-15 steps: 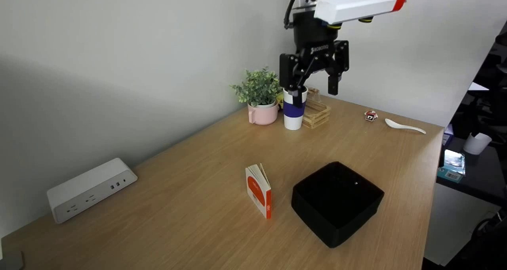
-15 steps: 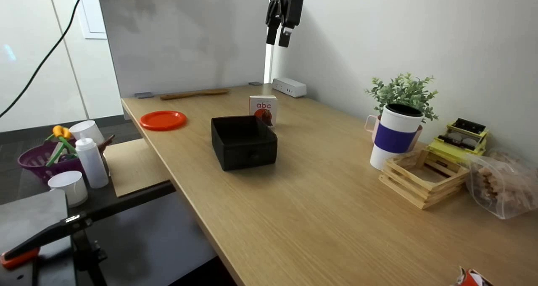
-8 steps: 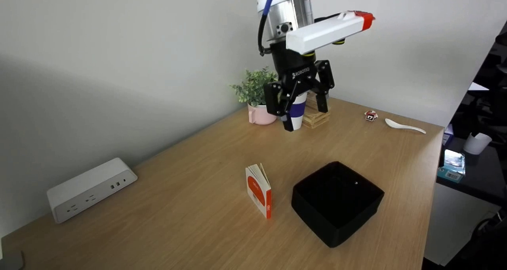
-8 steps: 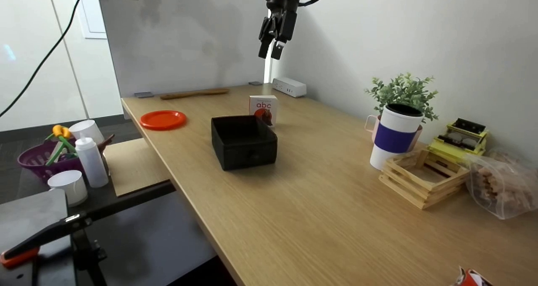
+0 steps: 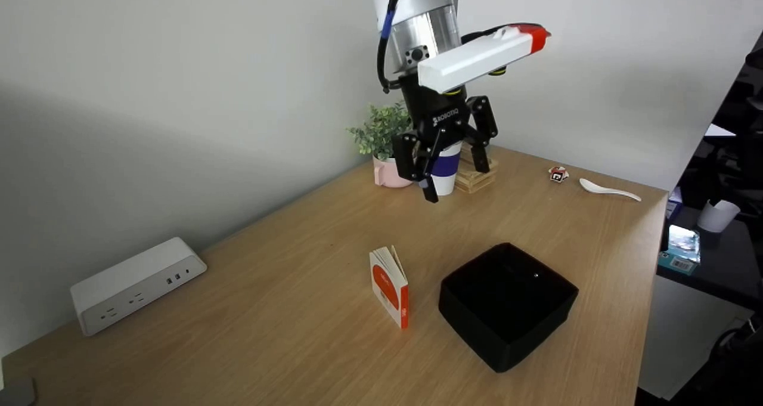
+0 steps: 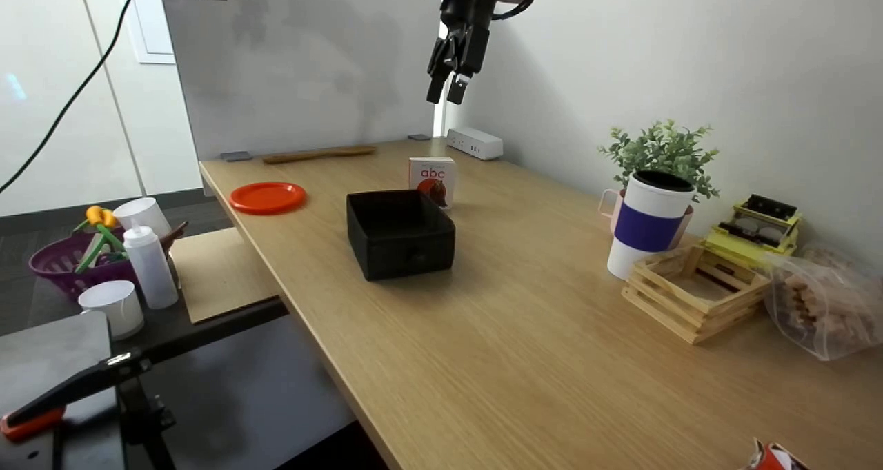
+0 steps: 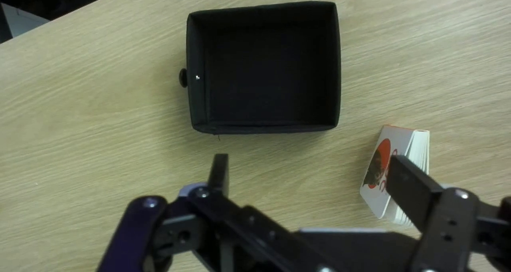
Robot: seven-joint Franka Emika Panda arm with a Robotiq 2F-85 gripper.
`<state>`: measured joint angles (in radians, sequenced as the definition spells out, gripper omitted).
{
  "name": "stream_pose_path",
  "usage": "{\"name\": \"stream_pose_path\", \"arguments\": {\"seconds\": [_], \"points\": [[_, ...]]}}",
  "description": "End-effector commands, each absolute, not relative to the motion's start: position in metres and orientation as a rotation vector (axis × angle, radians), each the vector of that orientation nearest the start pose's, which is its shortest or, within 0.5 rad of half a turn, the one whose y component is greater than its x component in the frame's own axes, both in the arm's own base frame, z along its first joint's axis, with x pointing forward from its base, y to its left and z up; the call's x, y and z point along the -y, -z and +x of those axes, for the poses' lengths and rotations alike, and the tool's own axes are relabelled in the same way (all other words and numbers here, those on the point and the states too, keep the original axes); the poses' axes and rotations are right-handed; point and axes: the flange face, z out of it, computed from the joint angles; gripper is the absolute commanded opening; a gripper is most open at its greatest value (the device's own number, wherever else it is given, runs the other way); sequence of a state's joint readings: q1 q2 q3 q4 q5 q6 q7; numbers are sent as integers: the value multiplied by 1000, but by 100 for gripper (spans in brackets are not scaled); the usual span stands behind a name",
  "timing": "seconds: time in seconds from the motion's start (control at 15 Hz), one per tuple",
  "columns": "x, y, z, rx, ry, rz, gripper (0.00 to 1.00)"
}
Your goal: Put the book in the black box
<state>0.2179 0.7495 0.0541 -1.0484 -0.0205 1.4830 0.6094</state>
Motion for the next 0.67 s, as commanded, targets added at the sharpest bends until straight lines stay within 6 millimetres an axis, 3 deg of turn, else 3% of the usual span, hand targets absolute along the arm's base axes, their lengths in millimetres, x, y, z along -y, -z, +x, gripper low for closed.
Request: {"name": "stream_pose_path", "arguments": {"seconds": [0.0, 0.6], "points": [[-183, -365, 704, -533, -441, -3141, 100], [-207, -330, 717, -461, -439, -3068, 100]]}}
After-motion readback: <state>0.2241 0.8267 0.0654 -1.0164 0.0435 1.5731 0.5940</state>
